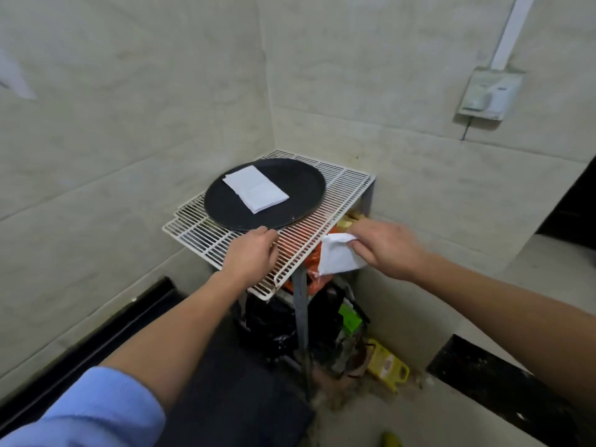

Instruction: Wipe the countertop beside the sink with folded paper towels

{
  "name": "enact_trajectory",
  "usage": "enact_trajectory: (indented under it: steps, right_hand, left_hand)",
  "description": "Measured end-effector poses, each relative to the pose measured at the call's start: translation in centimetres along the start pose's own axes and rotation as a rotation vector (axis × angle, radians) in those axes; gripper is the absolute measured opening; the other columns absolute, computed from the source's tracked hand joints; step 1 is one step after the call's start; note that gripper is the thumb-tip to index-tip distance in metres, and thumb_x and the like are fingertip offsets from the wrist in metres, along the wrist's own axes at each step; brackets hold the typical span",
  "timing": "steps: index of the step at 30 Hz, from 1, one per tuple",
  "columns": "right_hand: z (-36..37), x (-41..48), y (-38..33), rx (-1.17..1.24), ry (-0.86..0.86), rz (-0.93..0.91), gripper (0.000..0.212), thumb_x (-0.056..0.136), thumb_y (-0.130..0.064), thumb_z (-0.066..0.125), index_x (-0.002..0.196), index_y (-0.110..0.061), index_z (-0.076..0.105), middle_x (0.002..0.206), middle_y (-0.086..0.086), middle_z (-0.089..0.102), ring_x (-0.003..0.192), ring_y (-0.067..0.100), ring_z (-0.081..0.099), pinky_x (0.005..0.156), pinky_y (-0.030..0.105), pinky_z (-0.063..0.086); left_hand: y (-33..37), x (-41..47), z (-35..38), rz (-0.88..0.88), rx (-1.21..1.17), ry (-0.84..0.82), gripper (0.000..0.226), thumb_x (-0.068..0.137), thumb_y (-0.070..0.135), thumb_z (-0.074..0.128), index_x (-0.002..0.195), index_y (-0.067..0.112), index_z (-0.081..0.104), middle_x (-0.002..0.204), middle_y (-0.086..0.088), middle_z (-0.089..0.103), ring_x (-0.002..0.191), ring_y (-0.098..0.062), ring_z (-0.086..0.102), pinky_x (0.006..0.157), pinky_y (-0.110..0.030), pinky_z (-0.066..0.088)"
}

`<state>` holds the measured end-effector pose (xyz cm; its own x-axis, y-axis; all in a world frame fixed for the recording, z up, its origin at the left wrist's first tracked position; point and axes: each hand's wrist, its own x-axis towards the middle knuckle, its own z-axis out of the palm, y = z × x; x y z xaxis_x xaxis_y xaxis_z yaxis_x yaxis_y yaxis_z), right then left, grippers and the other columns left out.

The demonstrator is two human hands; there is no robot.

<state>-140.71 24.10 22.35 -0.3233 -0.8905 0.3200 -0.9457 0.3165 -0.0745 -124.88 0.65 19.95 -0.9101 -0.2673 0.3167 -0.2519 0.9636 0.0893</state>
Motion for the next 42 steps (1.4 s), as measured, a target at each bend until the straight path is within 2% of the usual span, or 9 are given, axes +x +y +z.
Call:
enact_trajectory:
  steps: [4,7,10,17,23,26,29,36,42]
  right_hand:
    - [-0.2,6.9,3.9,0.056,0.003,-0.103,0.027,0.095,-0.038,0.037,0.113,-0.028,0.055,0.107,-0.005,0.062,0.097,0.017,0.058,0.076,0.036,0.049]
    - [-0.6,12.0,6.2,0.100,0.041,-0.204,0.022,0.097,-0.036,0.040,0.110,-0.028,0.056,0.102,-0.006,0.063,0.091,0.017,0.058,0.073,0.035,0.047]
    - [-0.4,17.5,7.7,0.107,0.072,-0.280,0.021,0.097,-0.034,0.044,0.112,-0.026,0.057,0.105,-0.003,0.064,0.094,0.021,0.060,0.073,0.036,0.047]
    - [2.9,28.7,7.5,0.149,0.029,-0.282,0.021,0.097,-0.031,0.044,0.110,-0.020,0.058,0.107,0.004,0.064,0.098,0.030,0.059,0.074,0.037,0.042]
    - [6.3,35.8,5.6,0.117,-0.030,-0.340,0.022,0.099,-0.031,0.042,0.110,-0.017,0.055,0.105,0.005,0.063,0.095,0.030,0.058,0.071,0.037,0.041]
    - [8.0,38.5,4.8,0.088,-0.066,-0.394,0.021,0.099,-0.033,0.042,0.108,-0.019,0.054,0.098,0.004,0.062,0.088,0.028,0.056,0.065,0.033,0.034]
    - [10.1,41.0,4.3,0.063,-0.132,-0.421,0.020,0.097,-0.035,0.043,0.108,-0.022,0.055,0.096,0.005,0.063,0.085,0.027,0.056,0.065,0.033,0.035]
    - [14.9,47.1,3.7,0.022,-0.265,-0.321,0.027,0.096,-0.034,0.044,0.119,-0.025,0.055,0.111,0.005,0.062,0.102,0.029,0.057,0.076,0.034,0.036]
    - [18.8,48.7,3.6,0.035,-0.340,-0.309,0.027,0.093,-0.032,0.050,0.118,-0.022,0.057,0.116,0.007,0.063,0.107,0.030,0.056,0.082,0.035,0.040]
  left_hand:
    - [-0.9,4.4,1.1,-0.177,0.021,0.011,0.019,0.091,0.028,0.049,0.103,0.018,0.061,0.096,-0.001,0.060,0.085,-0.022,0.060,0.067,-0.034,0.049]
    - [-1.4,6.9,1.6,-0.351,0.030,-0.003,0.020,0.091,0.028,0.049,0.105,0.018,0.060,0.097,-0.001,0.059,0.085,-0.021,0.058,0.070,-0.035,0.050]
    - [-1.8,8.1,1.6,-0.461,0.048,0.004,0.022,0.092,0.028,0.050,0.109,0.018,0.059,0.100,-0.002,0.058,0.088,-0.020,0.057,0.071,-0.034,0.049]
    - [-4.4,9.4,1.7,-0.617,0.091,-0.031,0.026,0.093,0.029,0.050,0.116,0.018,0.057,0.106,-0.002,0.057,0.094,-0.022,0.057,0.078,-0.038,0.051]
    - [-8.7,12.3,3.3,-0.630,0.064,-0.055,0.032,0.093,0.031,0.050,0.121,0.017,0.054,0.110,-0.004,0.054,0.102,-0.025,0.055,0.080,-0.039,0.049]
    - [-11.1,14.3,4.5,-0.616,0.038,-0.039,0.032,0.092,0.030,0.049,0.120,0.014,0.055,0.109,-0.006,0.054,0.102,-0.027,0.054,0.080,-0.039,0.046]
    - [-13.2,15.6,5.5,-0.617,-0.017,-0.036,0.030,0.091,0.029,0.049,0.115,0.013,0.056,0.107,-0.006,0.054,0.100,-0.028,0.054,0.079,-0.042,0.047]
    - [-15.7,16.2,7.3,-0.559,-0.080,0.005,0.030,0.091,0.030,0.050,0.115,0.014,0.057,0.108,-0.005,0.055,0.096,-0.025,0.054,0.075,-0.043,0.048]
    - [-16.9,16.2,8.5,-0.423,-0.036,0.051,0.041,0.092,0.029,0.050,0.129,0.012,0.053,0.132,-0.010,0.051,0.107,-0.030,0.052,0.081,-0.044,0.049]
